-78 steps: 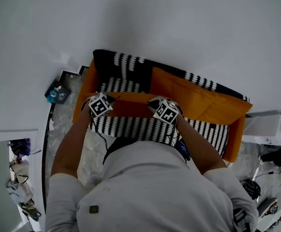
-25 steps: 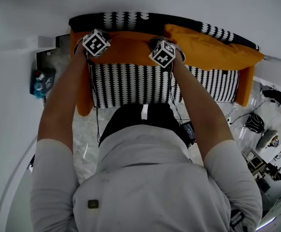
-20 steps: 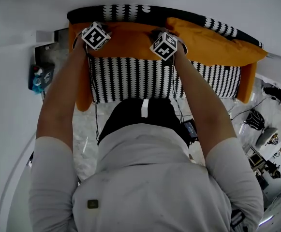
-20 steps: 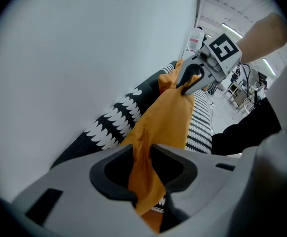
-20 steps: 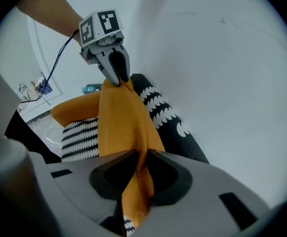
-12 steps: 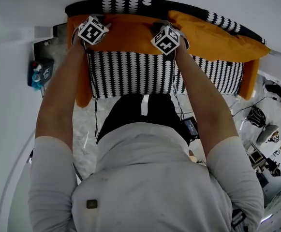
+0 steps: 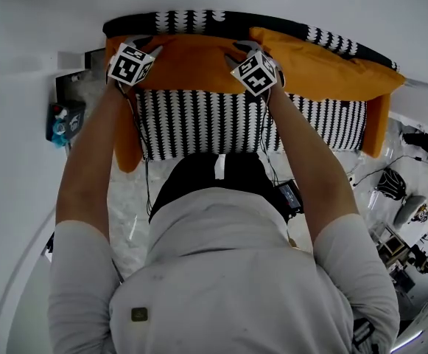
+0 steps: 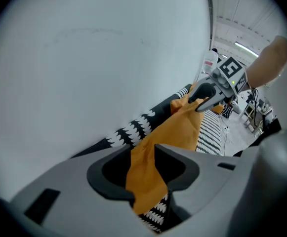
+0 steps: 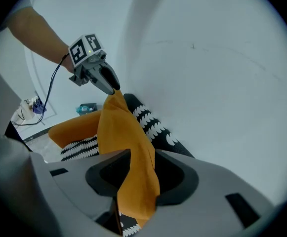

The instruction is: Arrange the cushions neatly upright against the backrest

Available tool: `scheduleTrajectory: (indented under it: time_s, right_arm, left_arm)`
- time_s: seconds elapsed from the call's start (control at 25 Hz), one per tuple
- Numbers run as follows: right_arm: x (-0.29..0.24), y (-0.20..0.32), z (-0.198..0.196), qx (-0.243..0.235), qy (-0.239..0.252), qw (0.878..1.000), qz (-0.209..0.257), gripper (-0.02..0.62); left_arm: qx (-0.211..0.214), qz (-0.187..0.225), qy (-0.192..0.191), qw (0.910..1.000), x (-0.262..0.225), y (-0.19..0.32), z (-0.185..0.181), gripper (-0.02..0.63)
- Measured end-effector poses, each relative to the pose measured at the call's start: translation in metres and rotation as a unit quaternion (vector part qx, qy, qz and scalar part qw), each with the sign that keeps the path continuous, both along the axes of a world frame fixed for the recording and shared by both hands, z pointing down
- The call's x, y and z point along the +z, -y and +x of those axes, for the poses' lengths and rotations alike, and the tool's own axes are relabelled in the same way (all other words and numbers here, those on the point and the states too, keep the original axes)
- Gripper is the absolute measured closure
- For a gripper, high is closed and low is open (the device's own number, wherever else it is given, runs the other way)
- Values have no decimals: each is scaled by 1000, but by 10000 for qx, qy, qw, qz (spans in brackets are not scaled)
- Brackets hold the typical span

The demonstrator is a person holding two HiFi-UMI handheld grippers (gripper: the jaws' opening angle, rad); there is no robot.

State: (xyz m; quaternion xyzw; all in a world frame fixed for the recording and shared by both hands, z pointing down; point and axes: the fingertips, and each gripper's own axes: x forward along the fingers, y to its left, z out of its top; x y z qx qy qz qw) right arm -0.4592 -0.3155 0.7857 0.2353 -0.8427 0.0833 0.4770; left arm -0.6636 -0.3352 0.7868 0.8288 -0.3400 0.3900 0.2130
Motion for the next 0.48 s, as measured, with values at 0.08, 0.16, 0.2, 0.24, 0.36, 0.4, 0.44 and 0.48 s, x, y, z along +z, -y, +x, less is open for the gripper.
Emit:
scheduleTrajectory:
  time_s: [0.08, 0.16, 0.2, 0.24, 0.36, 0.4, 0.44, 0.48]
  right_arm:
    - [-15, -2, 0, 106, 204, 9997, 62, 423]
    - [-31, -4, 1, 187, 386, 9990, 131, 423]
    - [-40, -6, 1, 221, 449, 9986, 160, 423]
    - [-48, -9, 2, 257, 507, 9982, 185, 423]
    - [-74, -16, 4, 361, 755, 9960, 327, 423]
    - [-83, -18, 4, 396, 846, 9948, 406, 423]
    - [-92, -20, 5, 433, 927, 9936, 486, 423]
    - [-102, -23, 5, 459, 1011, 9923, 552, 423]
  left_arm:
    - [-188, 48, -149, 9997, -12, -3, -1, 451]
    - [-373, 94, -289, 9988, -25, -7, -2, 451]
    - [-452, 141, -348, 9983, -32, -9, -3, 451]
    - [-517, 206, -403, 9976, -41, -12, -3, 451]
    - [-684, 460, -599, 9948, -71, -19, 2, 451]
    - [-728, 560, -670, 9935, -82, -21, 5, 451]
    - [-766, 671, -746, 9920, -94, -24, 7, 451]
    - [-805, 791, -826, 9902, -107, -27, 10, 451]
